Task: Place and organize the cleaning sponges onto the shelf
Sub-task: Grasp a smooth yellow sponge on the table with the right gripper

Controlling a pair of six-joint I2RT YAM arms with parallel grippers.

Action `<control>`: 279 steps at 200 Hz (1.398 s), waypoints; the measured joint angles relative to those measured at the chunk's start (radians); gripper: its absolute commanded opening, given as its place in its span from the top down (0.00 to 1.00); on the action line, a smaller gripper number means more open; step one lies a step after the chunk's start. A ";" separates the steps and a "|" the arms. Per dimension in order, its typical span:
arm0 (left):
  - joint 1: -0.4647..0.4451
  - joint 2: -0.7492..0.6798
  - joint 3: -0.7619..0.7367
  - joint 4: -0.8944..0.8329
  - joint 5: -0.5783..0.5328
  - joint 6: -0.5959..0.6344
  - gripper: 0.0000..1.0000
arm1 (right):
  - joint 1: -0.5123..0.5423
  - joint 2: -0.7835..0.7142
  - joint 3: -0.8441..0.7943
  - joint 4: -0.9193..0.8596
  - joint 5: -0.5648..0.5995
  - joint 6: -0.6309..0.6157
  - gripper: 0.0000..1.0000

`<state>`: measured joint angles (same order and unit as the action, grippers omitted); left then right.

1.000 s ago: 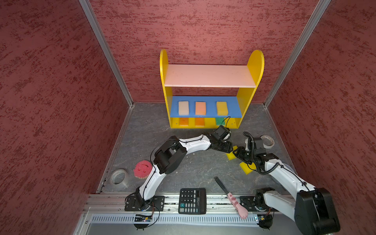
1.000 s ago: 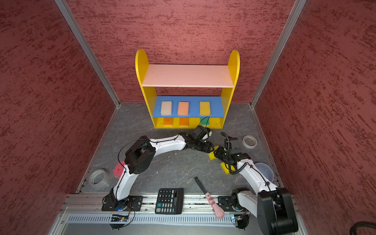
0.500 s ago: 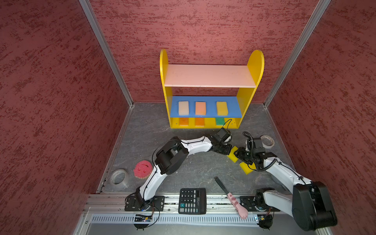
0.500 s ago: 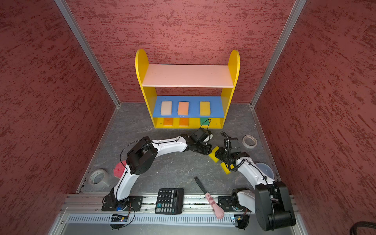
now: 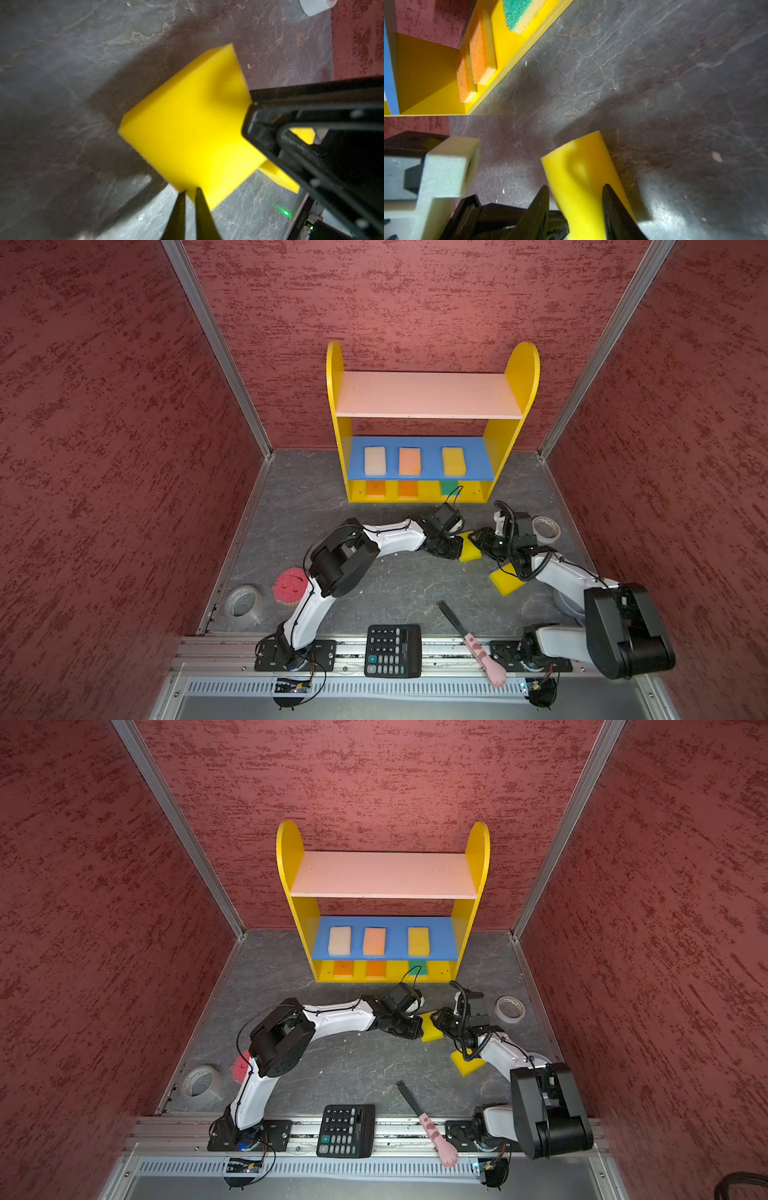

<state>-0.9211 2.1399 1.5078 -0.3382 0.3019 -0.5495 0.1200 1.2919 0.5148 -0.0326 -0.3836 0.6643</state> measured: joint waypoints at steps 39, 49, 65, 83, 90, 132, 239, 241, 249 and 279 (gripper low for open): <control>0.048 -0.042 -0.025 0.000 0.000 -0.014 0.68 | 0.000 -0.099 -0.025 -0.025 0.036 -0.029 0.52; 0.062 -0.049 -0.025 0.000 0.000 -0.017 0.68 | 0.000 -0.103 -0.033 -0.026 0.043 -0.030 0.52; 0.073 -0.057 -0.026 0.001 0.000 -0.020 0.65 | 0.000 -0.098 -0.044 -0.028 0.051 -0.029 0.53; 0.074 -0.066 -0.027 0.002 0.003 -0.021 0.62 | 0.000 -0.088 -0.056 -0.027 0.057 -0.030 0.55; 0.072 -0.068 -0.027 0.003 0.005 -0.022 0.60 | 0.000 -0.082 -0.060 -0.027 0.060 -0.031 0.55; 0.064 -0.071 -0.050 0.024 0.028 -0.050 0.41 | 0.000 -0.013 -0.074 -0.013 0.055 -0.048 0.58; 0.043 -0.021 -0.007 0.070 0.067 -0.101 0.60 | 0.061 0.077 -0.152 0.230 -0.034 0.041 0.99; 0.043 -0.020 -0.007 0.070 0.066 -0.101 0.60 | 0.062 0.077 -0.153 0.229 -0.034 0.043 1.00; 0.043 -0.020 -0.007 0.070 0.063 -0.101 0.60 | 0.062 0.076 -0.152 0.230 -0.033 0.040 1.00; 0.055 -0.024 -0.008 0.065 0.055 -0.100 0.57 | 0.063 0.059 -0.152 0.224 -0.032 0.040 1.00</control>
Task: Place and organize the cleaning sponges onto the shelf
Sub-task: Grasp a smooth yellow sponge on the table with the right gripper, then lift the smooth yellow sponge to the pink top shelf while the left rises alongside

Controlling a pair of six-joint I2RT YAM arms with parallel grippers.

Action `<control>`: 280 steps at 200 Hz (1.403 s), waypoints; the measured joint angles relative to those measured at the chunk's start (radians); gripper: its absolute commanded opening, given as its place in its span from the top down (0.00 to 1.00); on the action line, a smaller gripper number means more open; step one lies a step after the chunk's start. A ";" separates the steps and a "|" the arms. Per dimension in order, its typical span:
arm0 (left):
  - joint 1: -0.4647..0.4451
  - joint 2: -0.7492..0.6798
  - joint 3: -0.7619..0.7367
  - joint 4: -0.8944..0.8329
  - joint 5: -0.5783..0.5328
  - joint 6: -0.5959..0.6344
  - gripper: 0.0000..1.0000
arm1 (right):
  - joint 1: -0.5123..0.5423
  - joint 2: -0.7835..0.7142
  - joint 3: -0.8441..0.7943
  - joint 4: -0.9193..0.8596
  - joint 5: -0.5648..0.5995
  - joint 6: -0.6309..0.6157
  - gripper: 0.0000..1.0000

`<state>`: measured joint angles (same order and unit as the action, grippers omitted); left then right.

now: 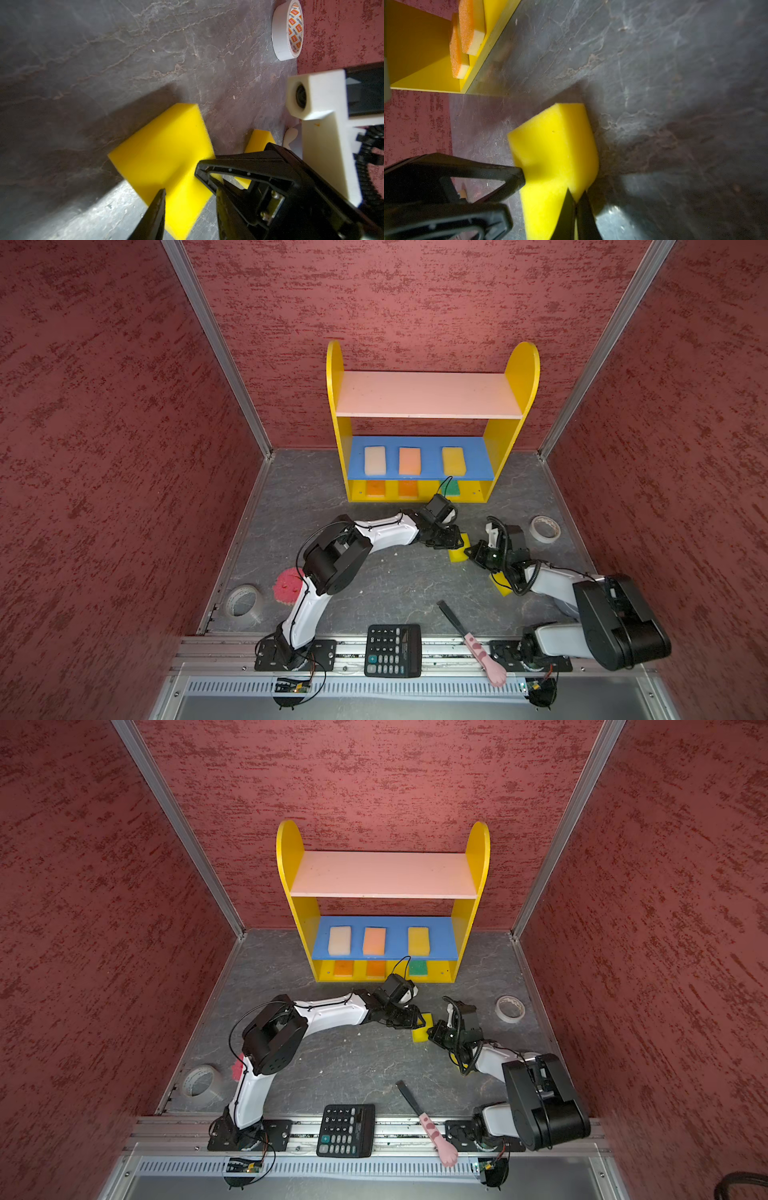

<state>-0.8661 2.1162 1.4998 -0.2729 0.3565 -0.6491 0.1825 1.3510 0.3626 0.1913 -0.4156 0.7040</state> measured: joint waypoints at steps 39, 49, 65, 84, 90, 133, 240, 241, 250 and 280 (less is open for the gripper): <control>0.055 -0.096 -0.031 -0.020 -0.066 0.023 0.53 | 0.000 -0.074 0.003 -0.045 0.031 -0.008 1.00; 0.070 -0.144 -0.044 -0.023 -0.092 0.031 0.52 | 0.000 -0.101 0.007 -0.059 0.043 -0.011 1.00; 0.094 -0.229 -0.069 -0.022 -0.139 0.047 0.50 | 0.000 -0.141 0.031 -0.093 0.068 -0.024 1.00; 0.115 -0.333 -0.108 -0.018 -0.202 0.066 0.45 | 0.001 -0.183 0.088 -0.138 0.100 -0.039 1.00; 0.119 -0.360 -0.119 -0.018 -0.222 0.072 0.44 | 0.003 -0.198 0.106 -0.148 0.111 -0.044 1.00; 0.149 -0.536 -0.241 -0.010 -0.343 0.101 0.39 | 0.050 -0.274 0.283 -0.243 0.217 -0.092 1.00; 0.367 -0.922 -0.402 0.012 -0.519 0.132 0.29 | 0.339 0.056 0.940 -0.271 0.384 -0.208 1.00; 0.369 -0.924 -0.402 0.013 -0.519 0.133 0.29 | 0.340 0.060 0.943 -0.270 0.384 -0.208 1.00; 0.387 -0.931 -0.392 0.012 -0.519 0.143 0.32 | 0.361 0.106 0.997 -0.268 0.385 -0.216 1.00; 0.439 -0.896 -0.273 -0.008 -0.510 0.190 0.35 | 0.412 0.237 1.183 -0.274 0.387 -0.241 1.00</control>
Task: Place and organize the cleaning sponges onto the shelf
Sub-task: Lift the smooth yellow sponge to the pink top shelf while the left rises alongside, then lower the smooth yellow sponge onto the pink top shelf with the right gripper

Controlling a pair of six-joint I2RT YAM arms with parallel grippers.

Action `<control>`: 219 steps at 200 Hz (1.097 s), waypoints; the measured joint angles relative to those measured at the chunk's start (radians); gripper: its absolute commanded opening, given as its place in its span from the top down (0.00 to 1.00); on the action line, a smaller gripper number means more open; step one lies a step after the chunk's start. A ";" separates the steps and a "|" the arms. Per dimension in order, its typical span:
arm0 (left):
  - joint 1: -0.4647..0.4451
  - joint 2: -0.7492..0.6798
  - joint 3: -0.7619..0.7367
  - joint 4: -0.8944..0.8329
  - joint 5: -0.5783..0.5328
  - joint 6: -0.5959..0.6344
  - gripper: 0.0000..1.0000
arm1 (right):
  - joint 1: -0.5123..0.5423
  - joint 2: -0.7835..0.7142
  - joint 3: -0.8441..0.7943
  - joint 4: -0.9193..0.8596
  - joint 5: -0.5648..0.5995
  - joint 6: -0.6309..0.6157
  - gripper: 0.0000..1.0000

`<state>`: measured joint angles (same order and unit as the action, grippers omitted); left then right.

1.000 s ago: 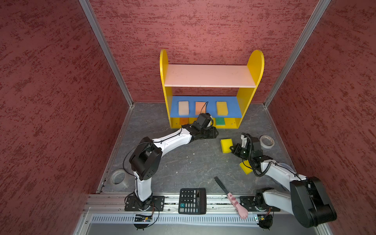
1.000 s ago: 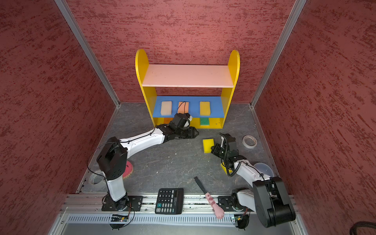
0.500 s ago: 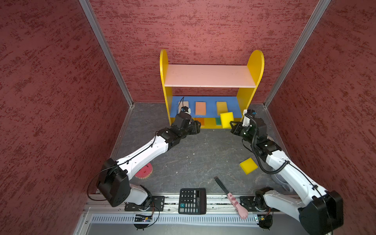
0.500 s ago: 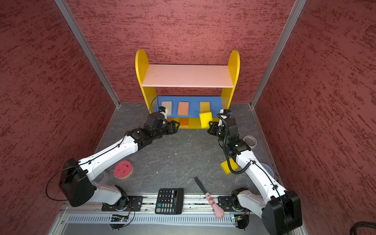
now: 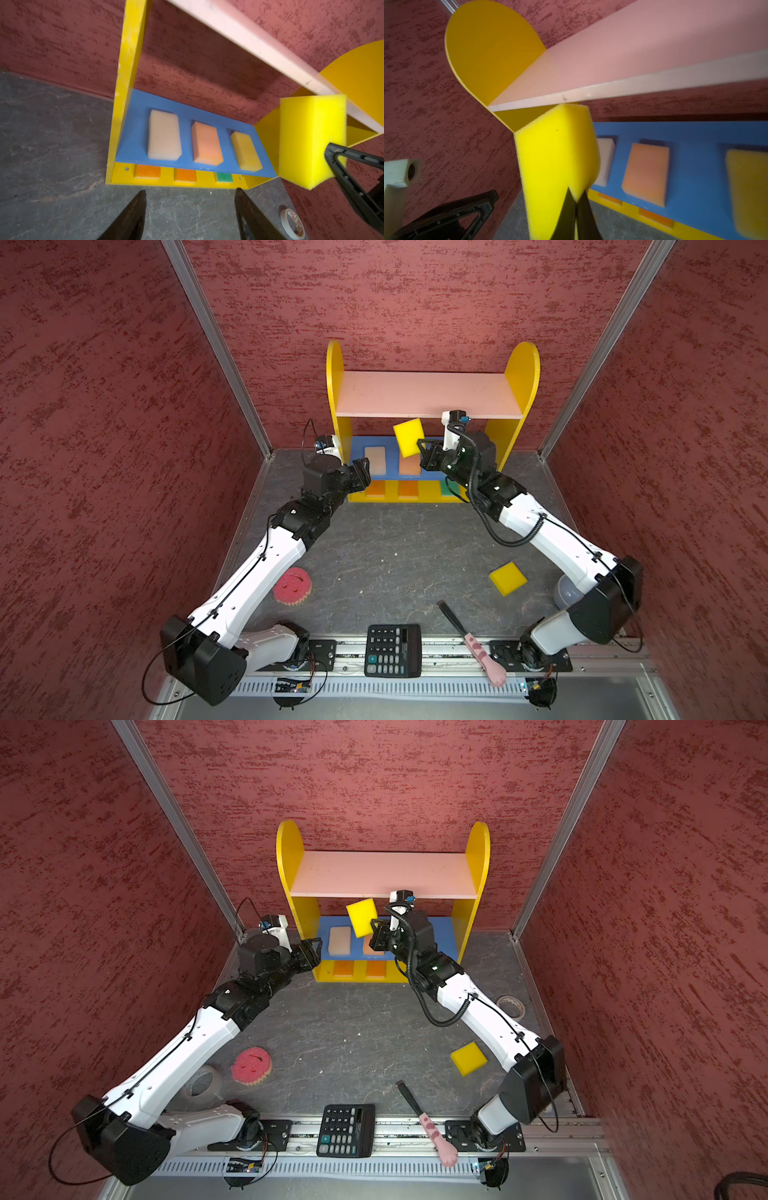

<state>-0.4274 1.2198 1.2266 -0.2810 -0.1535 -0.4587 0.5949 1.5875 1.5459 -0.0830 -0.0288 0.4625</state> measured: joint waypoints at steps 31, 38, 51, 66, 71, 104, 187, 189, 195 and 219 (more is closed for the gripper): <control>0.053 0.032 0.097 0.038 0.034 0.037 0.35 | 0.023 0.079 0.150 0.002 0.000 -0.036 1.00; 0.055 0.043 0.124 0.050 0.041 0.051 0.35 | 0.025 0.093 0.179 0.003 0.000 -0.047 1.00; 0.054 0.075 0.185 0.076 0.050 0.073 0.39 | 0.027 0.114 0.223 0.006 0.000 -0.067 1.00; 0.052 0.121 0.267 0.100 0.061 0.092 0.46 | 0.031 0.140 0.269 0.013 0.000 -0.103 1.00; 0.052 0.140 0.301 0.109 0.069 0.096 0.46 | 0.032 0.148 0.283 0.019 0.003 -0.116 1.00; 0.027 0.274 0.568 0.097 0.107 0.131 0.47 | 0.036 0.204 0.359 0.099 0.036 -0.210 1.00; -0.122 0.556 1.141 -0.209 0.116 0.255 0.16 | 0.040 0.527 0.909 -0.106 0.077 -0.092 1.00; -0.121 0.559 1.144 -0.213 0.115 0.254 0.16 | 0.040 0.531 0.915 -0.113 0.077 -0.083 1.00; -0.116 0.570 1.152 -0.231 0.113 0.254 0.17 | 0.040 0.540 0.927 -0.131 0.077 -0.063 1.00; -0.115 0.603 1.158 -0.278 0.100 0.246 0.29 | 0.041 0.559 0.934 -0.192 0.079 0.012 1.00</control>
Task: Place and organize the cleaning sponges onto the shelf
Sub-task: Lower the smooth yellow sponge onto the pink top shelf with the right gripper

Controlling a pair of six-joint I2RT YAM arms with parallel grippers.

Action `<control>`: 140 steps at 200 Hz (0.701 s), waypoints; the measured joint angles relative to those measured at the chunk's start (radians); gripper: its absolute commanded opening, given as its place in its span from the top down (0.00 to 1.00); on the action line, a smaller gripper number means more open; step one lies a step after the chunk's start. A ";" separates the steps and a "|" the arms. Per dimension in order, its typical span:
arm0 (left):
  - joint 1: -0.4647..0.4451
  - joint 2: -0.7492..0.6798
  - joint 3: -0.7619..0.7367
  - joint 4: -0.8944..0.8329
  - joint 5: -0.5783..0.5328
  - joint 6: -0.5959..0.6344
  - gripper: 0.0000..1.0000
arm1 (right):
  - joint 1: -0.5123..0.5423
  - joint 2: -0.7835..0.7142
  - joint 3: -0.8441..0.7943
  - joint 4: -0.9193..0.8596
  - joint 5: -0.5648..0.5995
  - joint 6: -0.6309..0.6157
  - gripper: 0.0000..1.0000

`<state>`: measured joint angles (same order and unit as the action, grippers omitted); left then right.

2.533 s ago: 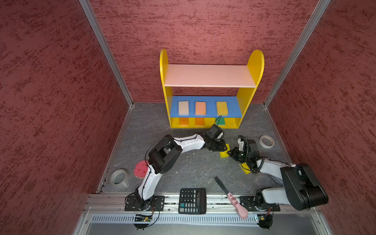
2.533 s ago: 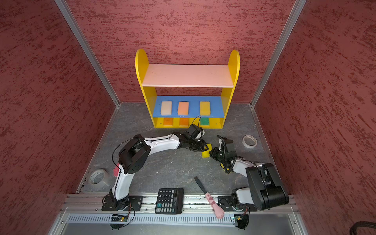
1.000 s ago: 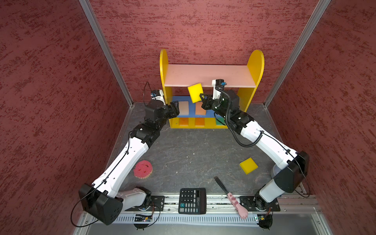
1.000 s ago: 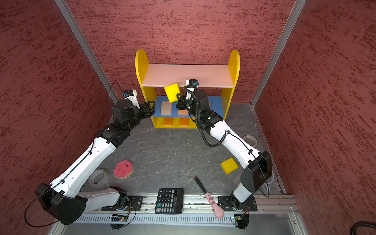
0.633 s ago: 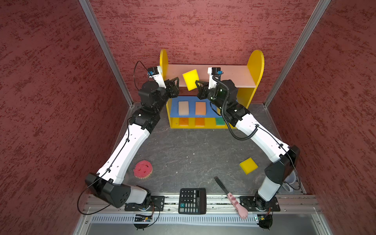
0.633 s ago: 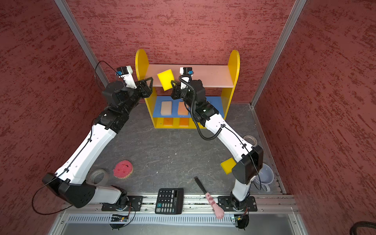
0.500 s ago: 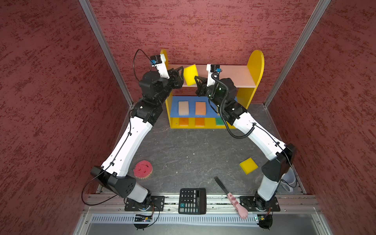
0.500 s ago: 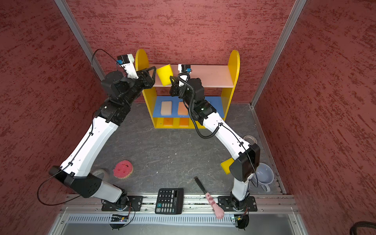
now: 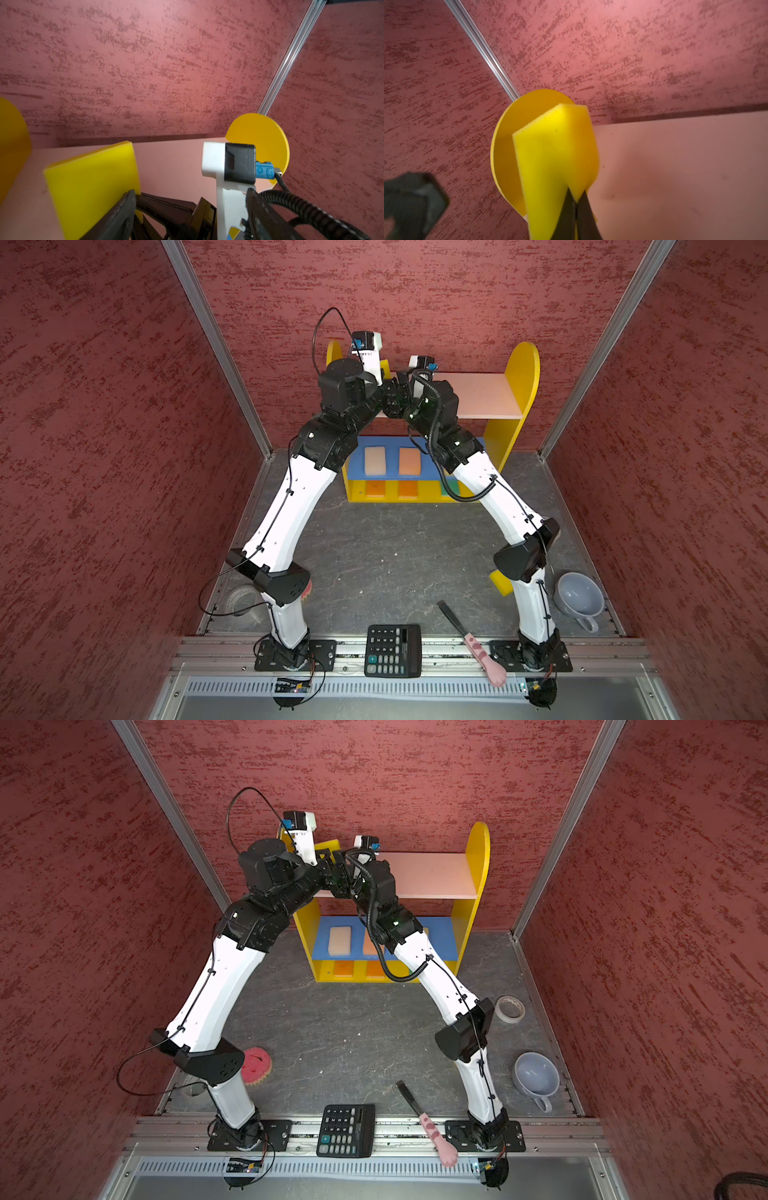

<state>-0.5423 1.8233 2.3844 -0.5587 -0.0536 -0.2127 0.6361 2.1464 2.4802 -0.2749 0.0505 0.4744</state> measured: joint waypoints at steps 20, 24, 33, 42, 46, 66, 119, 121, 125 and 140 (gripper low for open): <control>0.004 0.025 0.000 -0.019 0.000 -0.013 0.44 | 0.001 0.010 0.000 -0.034 0.006 0.042 1.00; 0.006 0.030 -0.002 -0.022 -0.001 -0.012 0.47 | 0.002 0.012 0.000 -0.040 0.007 0.048 1.00; 0.012 0.035 -0.007 -0.025 -0.003 -0.024 0.55 | 0.002 0.013 0.000 -0.054 0.009 0.063 1.00; 0.016 0.035 -0.016 -0.011 0.009 -0.027 0.62 | 0.002 0.014 0.000 -0.071 0.010 0.072 1.00; 0.017 0.035 -0.020 -0.005 0.007 -0.039 0.65 | 0.002 0.016 0.000 -0.074 0.013 0.078 1.00; 0.027 0.024 -0.060 0.042 0.011 -0.073 0.77 | 0.002 0.020 0.000 -0.080 0.023 0.098 0.97; 0.111 0.021 -0.111 0.097 0.005 -0.148 0.92 | 0.002 0.014 -0.032 -0.032 0.035 0.134 0.73; 0.116 0.021 -0.113 0.098 0.003 -0.151 0.92 | 0.002 0.013 -0.035 -0.026 0.035 0.134 0.71; 0.123 0.022 -0.114 0.096 0.002 -0.152 0.92 | 0.002 0.010 -0.040 -0.021 0.036 0.136 0.70; 0.146 0.024 -0.124 0.096 0.004 -0.176 0.92 | 0.004 -0.003 -0.065 -0.003 0.040 0.137 0.68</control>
<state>-0.3958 1.8469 2.2604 -0.4625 -0.0498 -0.3885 0.6399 2.1437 2.4153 -0.2779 0.0906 0.6109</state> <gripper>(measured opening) 0.085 0.305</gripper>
